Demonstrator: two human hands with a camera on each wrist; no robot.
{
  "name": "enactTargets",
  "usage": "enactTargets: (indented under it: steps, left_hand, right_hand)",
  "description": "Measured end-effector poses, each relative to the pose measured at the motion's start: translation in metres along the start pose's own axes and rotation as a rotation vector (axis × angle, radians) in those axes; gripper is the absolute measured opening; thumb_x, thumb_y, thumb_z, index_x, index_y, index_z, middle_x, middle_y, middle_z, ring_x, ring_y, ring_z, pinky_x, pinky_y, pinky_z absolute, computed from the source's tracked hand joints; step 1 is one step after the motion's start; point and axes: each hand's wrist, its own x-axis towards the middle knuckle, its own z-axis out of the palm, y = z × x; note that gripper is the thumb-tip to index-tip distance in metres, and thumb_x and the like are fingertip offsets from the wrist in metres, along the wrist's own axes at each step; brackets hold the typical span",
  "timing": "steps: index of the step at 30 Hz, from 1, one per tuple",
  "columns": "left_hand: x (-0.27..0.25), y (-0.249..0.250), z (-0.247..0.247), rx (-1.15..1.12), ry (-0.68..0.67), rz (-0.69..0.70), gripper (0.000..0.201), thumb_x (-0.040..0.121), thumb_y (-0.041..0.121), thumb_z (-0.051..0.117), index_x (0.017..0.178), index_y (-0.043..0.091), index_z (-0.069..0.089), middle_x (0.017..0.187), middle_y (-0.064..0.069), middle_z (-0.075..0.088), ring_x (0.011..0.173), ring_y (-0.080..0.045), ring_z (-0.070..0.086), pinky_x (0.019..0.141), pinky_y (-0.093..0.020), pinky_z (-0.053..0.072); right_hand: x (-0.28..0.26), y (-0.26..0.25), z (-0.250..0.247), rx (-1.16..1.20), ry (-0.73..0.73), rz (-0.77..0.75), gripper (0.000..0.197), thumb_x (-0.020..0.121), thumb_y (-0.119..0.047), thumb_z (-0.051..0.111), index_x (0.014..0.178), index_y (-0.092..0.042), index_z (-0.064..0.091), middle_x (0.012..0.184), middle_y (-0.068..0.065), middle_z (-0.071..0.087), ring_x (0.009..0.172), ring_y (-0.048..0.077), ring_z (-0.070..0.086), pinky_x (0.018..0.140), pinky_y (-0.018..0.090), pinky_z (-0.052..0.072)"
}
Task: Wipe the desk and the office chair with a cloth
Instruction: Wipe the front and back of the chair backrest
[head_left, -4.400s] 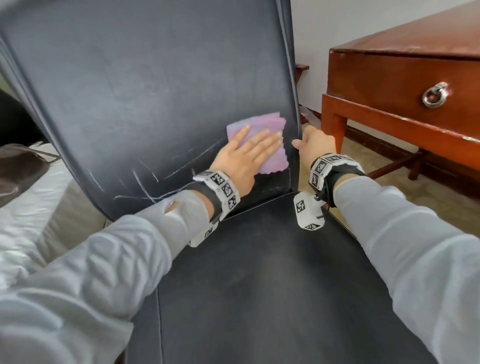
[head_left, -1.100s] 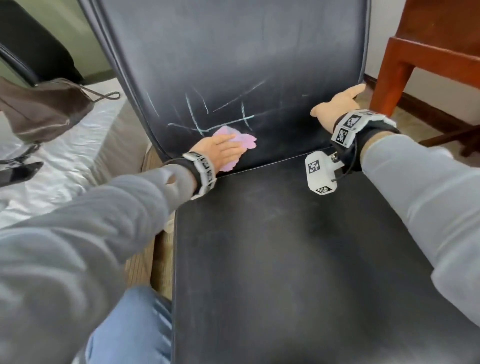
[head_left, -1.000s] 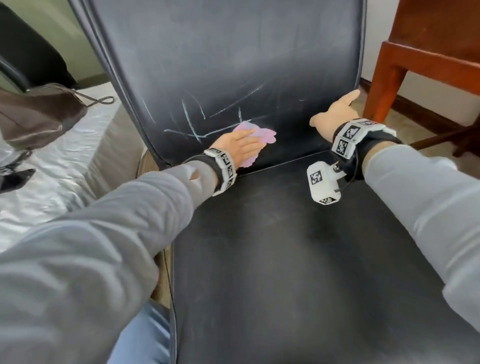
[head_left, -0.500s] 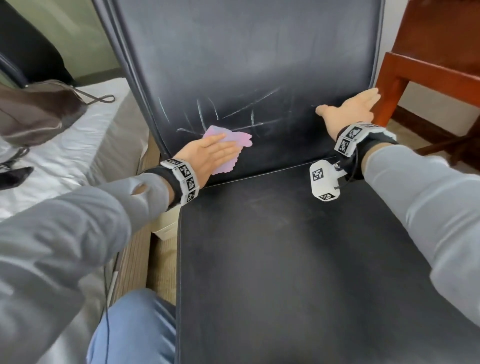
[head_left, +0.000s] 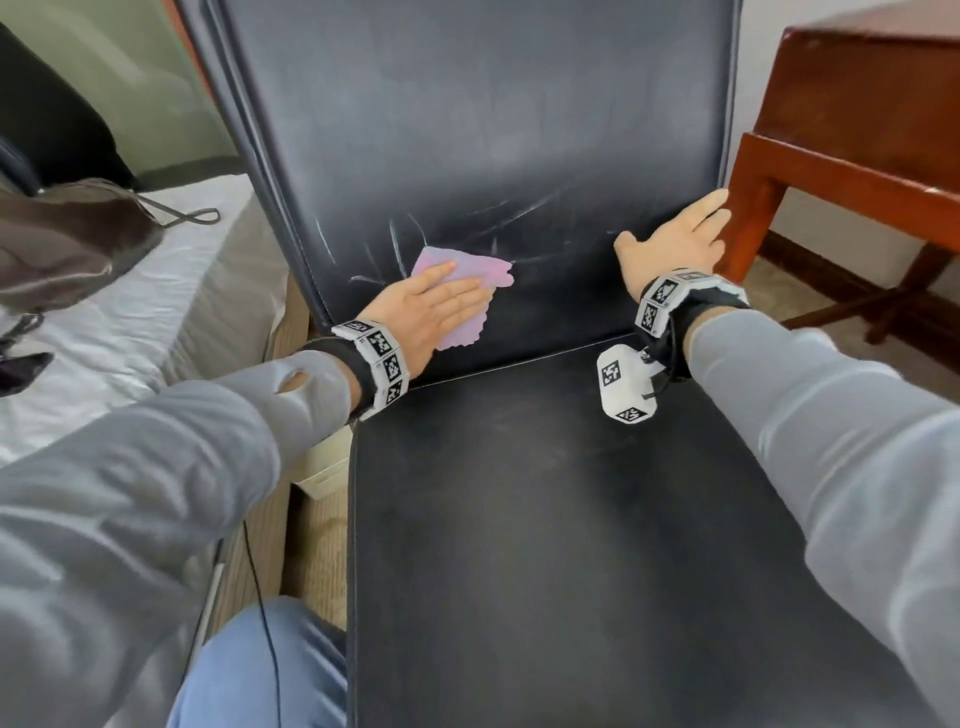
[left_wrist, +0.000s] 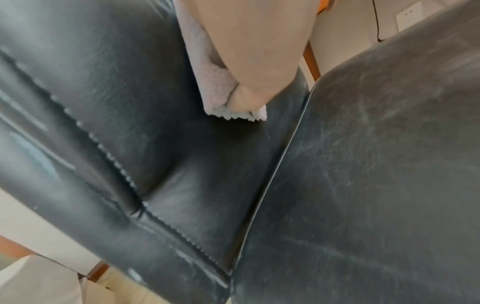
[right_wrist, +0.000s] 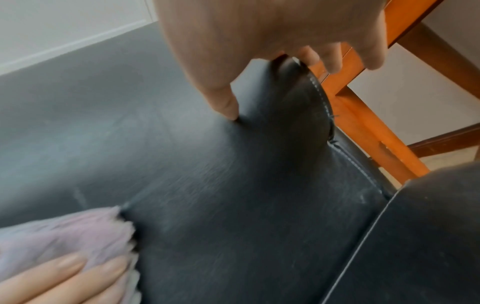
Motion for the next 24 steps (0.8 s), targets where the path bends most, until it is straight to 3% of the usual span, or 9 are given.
enactTargets:
  steps: [3, 7, 11, 13, 17, 19, 20, 22, 24]
  left_hand:
    - [0.018, 0.005, -0.018, -0.042, 0.004, -0.029, 0.077, 0.101, 0.037, 0.026, 0.157, 0.012, -0.02, 0.166, 0.0, -0.021, 0.153, -0.018, -0.019, 0.121, -0.048, -0.018]
    - [0.035, 0.008, -0.044, -0.168, 0.053, -0.077, 0.076, 0.099, 0.038, 0.027, 0.159, 0.018, -0.014, 0.167, 0.003, -0.017, 0.154, -0.016, -0.015, 0.121, -0.049, -0.018]
    - [0.02, 0.008, -0.041, -0.362, 0.174, -0.077, 0.075, 0.093, 0.03, 0.037, 0.161, 0.014, 0.009, 0.169, -0.003, 0.003, 0.156, -0.021, -0.003, 0.122, -0.047, -0.014]
    - [0.005, 0.004, -0.03, -0.378, 0.176, -0.081, 0.069, 0.095, 0.025, 0.04, 0.159, 0.012, 0.018, 0.168, -0.005, 0.014, 0.156, -0.023, 0.004, 0.122, -0.046, -0.014]
    - [-0.014, -0.005, -0.008, -0.561, 0.258, -0.072, 0.061, 0.094, 0.009, 0.047, 0.154, 0.011, 0.035, 0.164, -0.005, 0.025, 0.154, -0.024, 0.016, 0.122, -0.043, -0.011]
    - [-0.024, -0.008, -0.007, -0.754, 0.403, -0.063, 0.05, 0.09, 0.001, 0.055, 0.139, 0.011, 0.057, 0.158, -0.007, 0.039, 0.151, -0.026, 0.026, 0.123, -0.043, 0.0]
    - [-0.03, -0.008, -0.009, -0.824, 0.493, -0.075, 0.04, 0.086, -0.001, 0.059, 0.124, 0.011, 0.068, 0.147, -0.007, 0.053, 0.145, -0.029, 0.038, 0.122, -0.044, 0.014]
    - [-0.05, -0.005, -0.007, -0.901, 0.712, -0.255, 0.022, 0.08, 0.003, 0.065, 0.097, 0.013, 0.073, 0.11, -0.006, 0.069, 0.111, -0.033, 0.063, 0.103, -0.043, 0.043]
    - [-0.075, -0.004, 0.0, -0.982, 0.839, -0.568, 0.022, 0.077, 0.014, 0.066, 0.099, 0.013, 0.066, 0.105, -0.007, 0.062, 0.098, -0.033, 0.06, 0.085, -0.04, 0.042]
  right_hand:
    - [-0.02, -0.007, 0.007, -0.056, 0.008, -0.057, 0.108, 0.086, -0.038, 0.068, 0.156, -0.007, -0.008, 0.164, 0.014, -0.01, 0.15, 0.04, 0.006, 0.118, 0.06, 0.016]
    - [-0.049, -0.007, 0.019, -0.221, 0.146, -0.594, 0.097, 0.08, -0.016, 0.063, 0.155, 0.001, 0.005, 0.163, 0.023, -0.004, 0.15, 0.041, 0.007, 0.119, 0.055, 0.018]
    - [-0.089, 0.001, 0.038, -0.165, -0.163, -1.023, 0.087, 0.081, 0.002, 0.052, 0.155, 0.005, 0.007, 0.163, 0.021, 0.003, 0.151, 0.032, 0.009, 0.123, 0.037, 0.013]
    - [-0.102, 0.003, 0.049, -0.174, -0.321, -1.091, 0.09, 0.082, 0.001, 0.055, 0.156, -0.001, 0.005, 0.165, 0.013, 0.0, 0.151, 0.028, 0.013, 0.122, 0.03, 0.016]
    - [-0.115, -0.016, 0.063, -0.181, -0.336, -1.164, 0.089, 0.084, -0.003, 0.055, 0.156, -0.002, 0.003, 0.165, 0.012, -0.002, 0.152, 0.028, 0.005, 0.124, 0.032, 0.01]
    - [-0.122, -0.026, 0.068, -0.126, -0.366, -1.095, 0.089, 0.089, -0.009, 0.057, 0.156, -0.004, 0.0, 0.165, 0.011, -0.003, 0.152, 0.03, 0.002, 0.124, 0.037, 0.014]
    - [-0.123, -0.028, 0.073, -0.105, -0.358, -1.069, 0.089, 0.09, -0.012, 0.058, 0.157, -0.007, -0.001, 0.165, 0.012, -0.004, 0.152, 0.033, 0.004, 0.123, 0.039, 0.017]
    - [-0.127, -0.03, 0.082, -0.12, -0.278, -1.085, 0.088, 0.091, -0.016, 0.06, 0.158, -0.011, 0.005, 0.164, 0.018, -0.005, 0.149, 0.043, 0.009, 0.12, 0.046, 0.022]
    - [-0.129, -0.03, 0.092, -0.217, -0.201, -1.12, 0.087, 0.092, -0.018, 0.062, 0.159, -0.013, 0.008, 0.162, 0.026, -0.004, 0.147, 0.05, 0.009, 0.119, 0.052, 0.021]
